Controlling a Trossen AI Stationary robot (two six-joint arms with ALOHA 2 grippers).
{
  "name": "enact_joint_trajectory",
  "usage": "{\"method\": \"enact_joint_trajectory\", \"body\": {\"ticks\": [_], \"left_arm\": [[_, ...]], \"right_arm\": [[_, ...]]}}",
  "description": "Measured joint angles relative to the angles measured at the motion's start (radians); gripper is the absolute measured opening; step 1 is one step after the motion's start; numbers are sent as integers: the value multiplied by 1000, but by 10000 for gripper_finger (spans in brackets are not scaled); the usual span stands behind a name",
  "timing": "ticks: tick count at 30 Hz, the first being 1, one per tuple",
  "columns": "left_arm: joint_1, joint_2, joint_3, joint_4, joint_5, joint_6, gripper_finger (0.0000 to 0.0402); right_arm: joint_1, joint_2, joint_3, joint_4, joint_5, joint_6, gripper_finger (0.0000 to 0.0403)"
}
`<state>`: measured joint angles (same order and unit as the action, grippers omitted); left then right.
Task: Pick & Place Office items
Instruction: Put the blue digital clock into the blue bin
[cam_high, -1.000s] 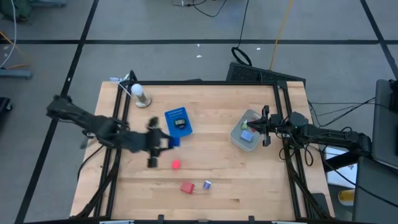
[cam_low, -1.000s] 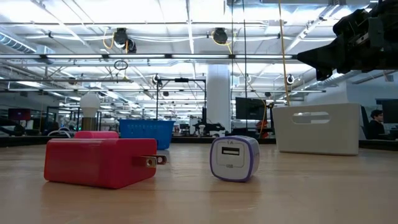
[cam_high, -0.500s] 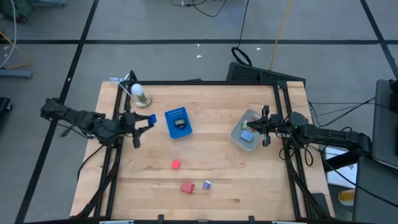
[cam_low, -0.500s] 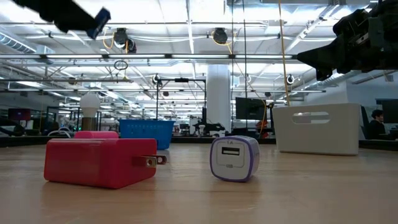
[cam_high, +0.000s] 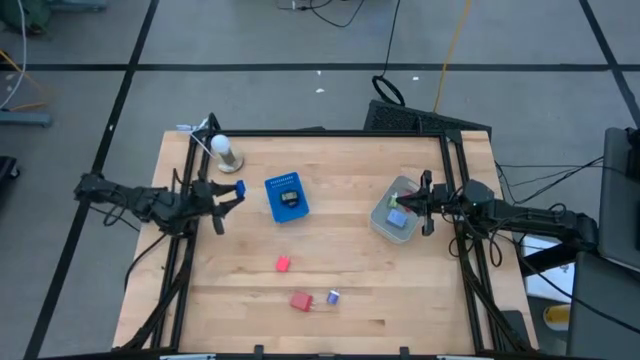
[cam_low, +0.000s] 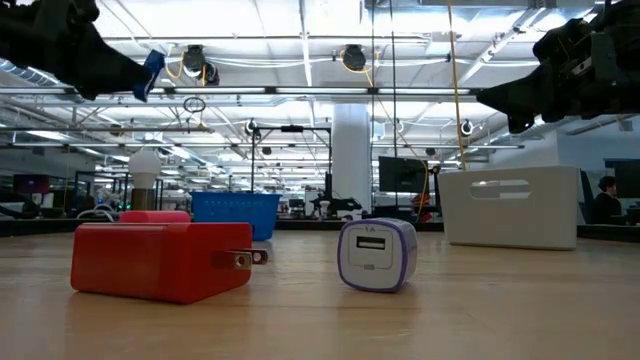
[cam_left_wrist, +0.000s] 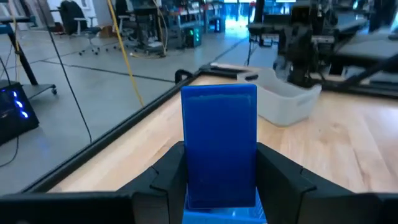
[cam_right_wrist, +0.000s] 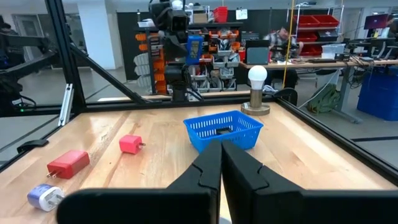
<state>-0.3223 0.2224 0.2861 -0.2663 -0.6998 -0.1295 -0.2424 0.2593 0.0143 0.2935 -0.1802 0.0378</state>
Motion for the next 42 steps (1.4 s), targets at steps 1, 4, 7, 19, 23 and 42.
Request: {"method": "enact_joint_trajectory", "body": {"ticks": [1,4,7,19,23,42], "left_arm": [[3,-23,-9,0,0,0,149],[3,-82,-34,-3,0,-3,149],[3,-126,-55,8,1,-4,149],[2,-165,-203,169,-22,25,149],[2,-165,-214,185,-26,43,149],[9,-147,-167,331,21,35,149]], "right_arm": [[0,0,0,0,0,0,4],[0,0,0,0,0,0,4],[0,0,0,0,0,0,4],[0,0,0,0,0,1,4],[0,0,0,0,0,1,4],[0,13,0,2,0,-1,4]]}}
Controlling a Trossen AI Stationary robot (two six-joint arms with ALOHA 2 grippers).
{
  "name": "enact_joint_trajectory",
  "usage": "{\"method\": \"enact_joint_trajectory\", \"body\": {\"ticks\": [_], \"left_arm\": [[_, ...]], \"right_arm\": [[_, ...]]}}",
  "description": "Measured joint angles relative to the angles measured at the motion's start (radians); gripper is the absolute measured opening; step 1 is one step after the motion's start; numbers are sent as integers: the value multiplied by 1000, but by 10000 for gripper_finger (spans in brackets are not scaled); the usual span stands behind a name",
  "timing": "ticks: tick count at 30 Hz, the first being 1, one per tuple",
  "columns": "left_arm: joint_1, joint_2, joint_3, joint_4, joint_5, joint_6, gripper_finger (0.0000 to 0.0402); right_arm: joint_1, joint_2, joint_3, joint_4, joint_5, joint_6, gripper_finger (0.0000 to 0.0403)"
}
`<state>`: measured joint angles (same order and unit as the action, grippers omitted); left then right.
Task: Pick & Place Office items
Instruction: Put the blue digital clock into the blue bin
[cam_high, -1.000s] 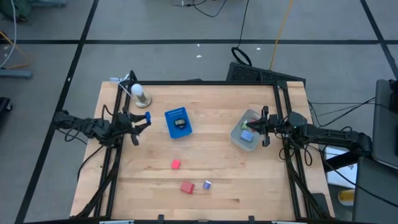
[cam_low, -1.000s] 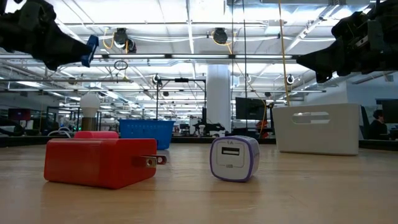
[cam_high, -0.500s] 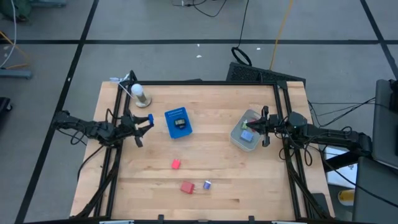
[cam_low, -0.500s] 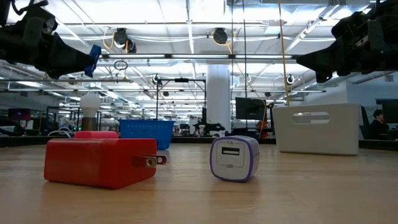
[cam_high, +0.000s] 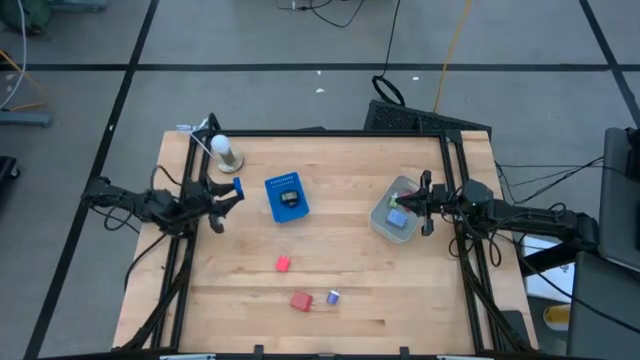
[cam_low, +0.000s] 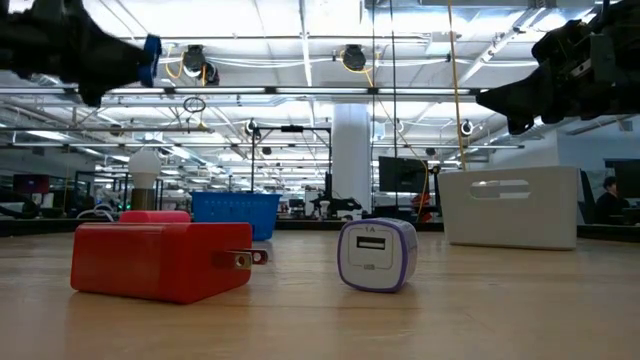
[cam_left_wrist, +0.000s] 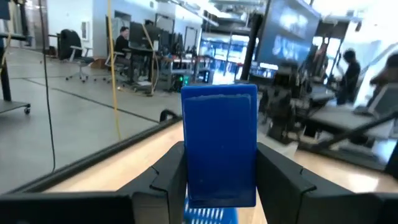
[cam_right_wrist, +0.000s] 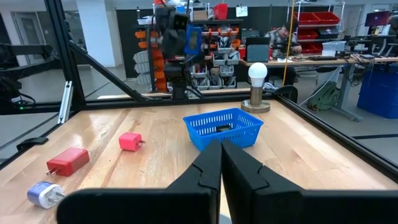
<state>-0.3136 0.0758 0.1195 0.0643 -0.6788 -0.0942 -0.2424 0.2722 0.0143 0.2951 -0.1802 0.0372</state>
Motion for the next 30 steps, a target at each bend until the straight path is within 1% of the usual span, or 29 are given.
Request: {"method": "enact_joint_trajectory", "body": {"ticks": [3,5,10,12,14,18,24,30], "left_arm": [[17,54,76,-38,2,-16,149],[31,118,125,-66,2,-26,149],[89,335,240,-116,11,-61,149],[126,431,284,-147,36,-93,149],[174,525,322,-162,87,-114,149],[278,689,373,-174,223,-121,149],[429,885,382,-158,402,-128,149],[520,1066,382,-46,556,-145,149]], "right_arm": [[0,8,0,13,0,1,4],[0,14,0,22,0,2,4],[0,32,0,30,0,2,4],[0,38,0,29,0,2,4],[0,43,0,29,0,2,4],[0,48,0,29,0,1,4],[0,48,0,29,0,1,4],[0,48,0,29,0,0,4]]}}
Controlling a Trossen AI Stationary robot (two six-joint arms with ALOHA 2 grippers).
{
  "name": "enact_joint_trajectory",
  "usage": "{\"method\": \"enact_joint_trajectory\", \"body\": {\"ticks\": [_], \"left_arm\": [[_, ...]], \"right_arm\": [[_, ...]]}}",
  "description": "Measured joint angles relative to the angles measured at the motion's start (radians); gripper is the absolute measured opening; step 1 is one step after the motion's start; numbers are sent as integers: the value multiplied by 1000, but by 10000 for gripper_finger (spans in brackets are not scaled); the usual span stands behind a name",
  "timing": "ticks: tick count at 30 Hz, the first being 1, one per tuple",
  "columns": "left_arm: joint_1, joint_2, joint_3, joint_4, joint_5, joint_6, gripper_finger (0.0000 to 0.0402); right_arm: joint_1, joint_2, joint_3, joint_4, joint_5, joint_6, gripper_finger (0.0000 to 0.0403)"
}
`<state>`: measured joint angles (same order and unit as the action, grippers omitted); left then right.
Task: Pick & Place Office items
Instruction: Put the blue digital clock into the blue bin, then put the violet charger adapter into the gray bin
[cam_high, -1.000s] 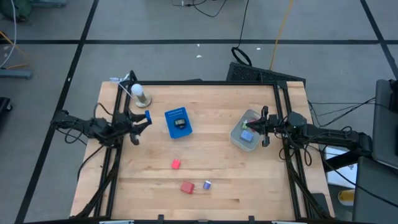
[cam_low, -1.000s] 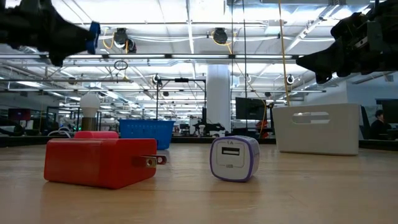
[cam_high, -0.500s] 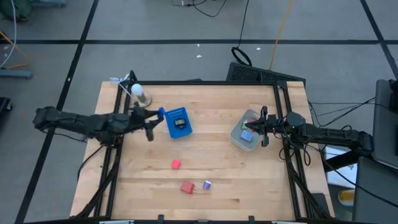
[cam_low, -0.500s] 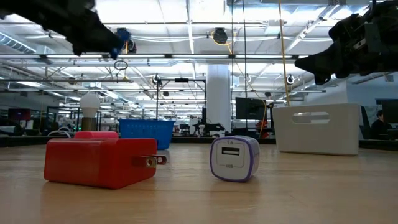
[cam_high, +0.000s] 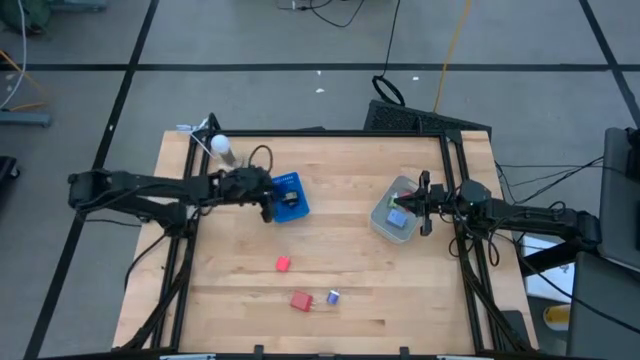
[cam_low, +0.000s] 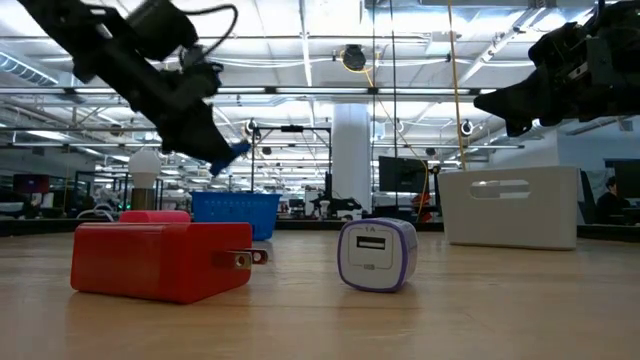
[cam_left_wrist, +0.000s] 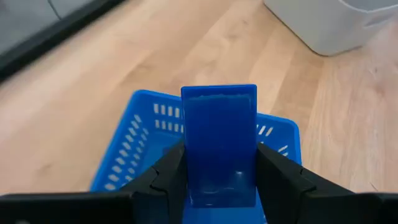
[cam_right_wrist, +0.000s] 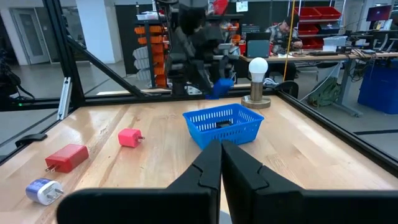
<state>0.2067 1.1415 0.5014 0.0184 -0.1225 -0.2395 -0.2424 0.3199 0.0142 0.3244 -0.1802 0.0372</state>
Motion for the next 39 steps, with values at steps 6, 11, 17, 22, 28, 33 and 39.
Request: {"method": "enact_joint_trajectory", "body": {"ticks": [6,11,17,22,28,33,39], "left_arm": [[35,158,0,64,66,-4,149],[53,247,0,83,71,-3,149],[59,281,0,120,71,1,149],[60,281,0,121,70,-1,149],[59,282,0,142,74,-6,203],[59,282,0,153,73,-5,251],[59,282,0,180,73,26,253]], "right_arm": [[0,0,0,0,0,1,4],[0,0,0,0,0,0,4],[0,0,0,0,0,0,4],[0,0,0,0,0,0,4],[0,0,0,-1,0,0,4],[0,0,0,-1,0,0,4],[0,0,0,-3,0,0,4]]}}
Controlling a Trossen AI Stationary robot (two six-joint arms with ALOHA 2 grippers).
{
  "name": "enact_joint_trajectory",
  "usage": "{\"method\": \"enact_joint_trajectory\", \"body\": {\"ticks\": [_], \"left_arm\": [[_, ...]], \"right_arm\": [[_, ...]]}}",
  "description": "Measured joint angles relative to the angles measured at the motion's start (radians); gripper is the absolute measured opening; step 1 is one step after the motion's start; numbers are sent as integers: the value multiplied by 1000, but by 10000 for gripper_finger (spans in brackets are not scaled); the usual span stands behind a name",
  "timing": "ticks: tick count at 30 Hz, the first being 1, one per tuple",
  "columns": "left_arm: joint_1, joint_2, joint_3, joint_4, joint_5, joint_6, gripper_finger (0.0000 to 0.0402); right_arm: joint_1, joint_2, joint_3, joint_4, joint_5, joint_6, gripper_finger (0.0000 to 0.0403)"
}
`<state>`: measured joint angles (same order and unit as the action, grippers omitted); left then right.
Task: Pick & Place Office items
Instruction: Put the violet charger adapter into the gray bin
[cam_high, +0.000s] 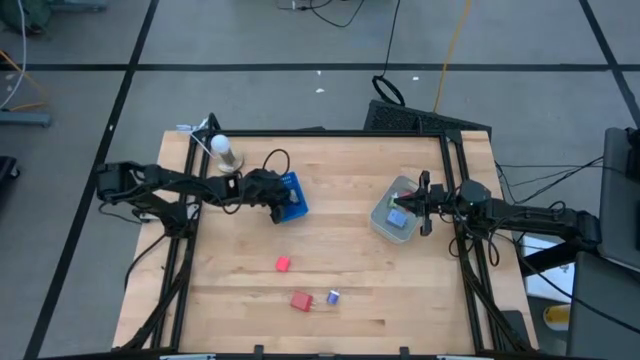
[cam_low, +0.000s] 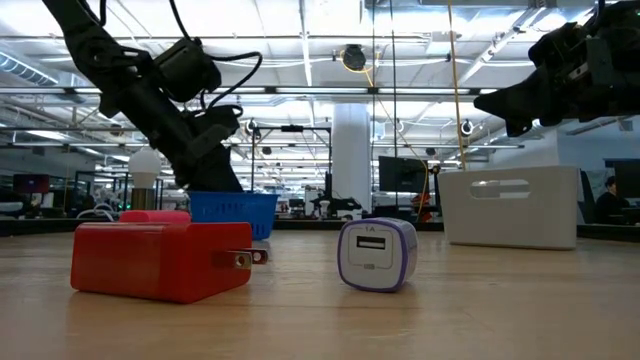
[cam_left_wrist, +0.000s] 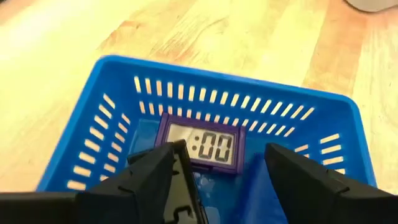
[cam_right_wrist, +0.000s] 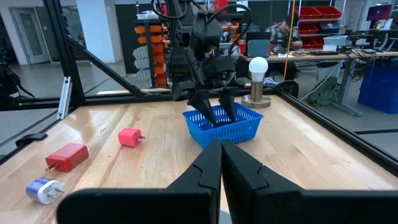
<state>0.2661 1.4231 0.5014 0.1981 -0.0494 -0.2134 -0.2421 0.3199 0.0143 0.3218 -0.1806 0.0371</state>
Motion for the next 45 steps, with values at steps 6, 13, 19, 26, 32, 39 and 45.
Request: {"method": "enact_joint_trajectory", "body": {"ticks": [6,13,19,26,32,39,45], "left_arm": [[-21,-41,0,12,16,78,226],[-89,-163,0,5,42,177,183],[-189,-311,0,6,128,294,110],[-267,-532,0,-61,124,323,10],[-213,-710,0,-191,-18,362,3],[-44,-779,0,-241,257,376,2],[22,-800,-1,-271,229,373,2]], "right_arm": [[0,0,0,-5,0,1,4],[0,0,0,-6,0,2,4],[0,0,0,-6,0,0,4],[0,0,0,-6,0,0,4],[0,0,0,-6,0,0,4],[0,0,0,-6,0,-4,4],[0,0,0,-14,0,-5,4]]}}
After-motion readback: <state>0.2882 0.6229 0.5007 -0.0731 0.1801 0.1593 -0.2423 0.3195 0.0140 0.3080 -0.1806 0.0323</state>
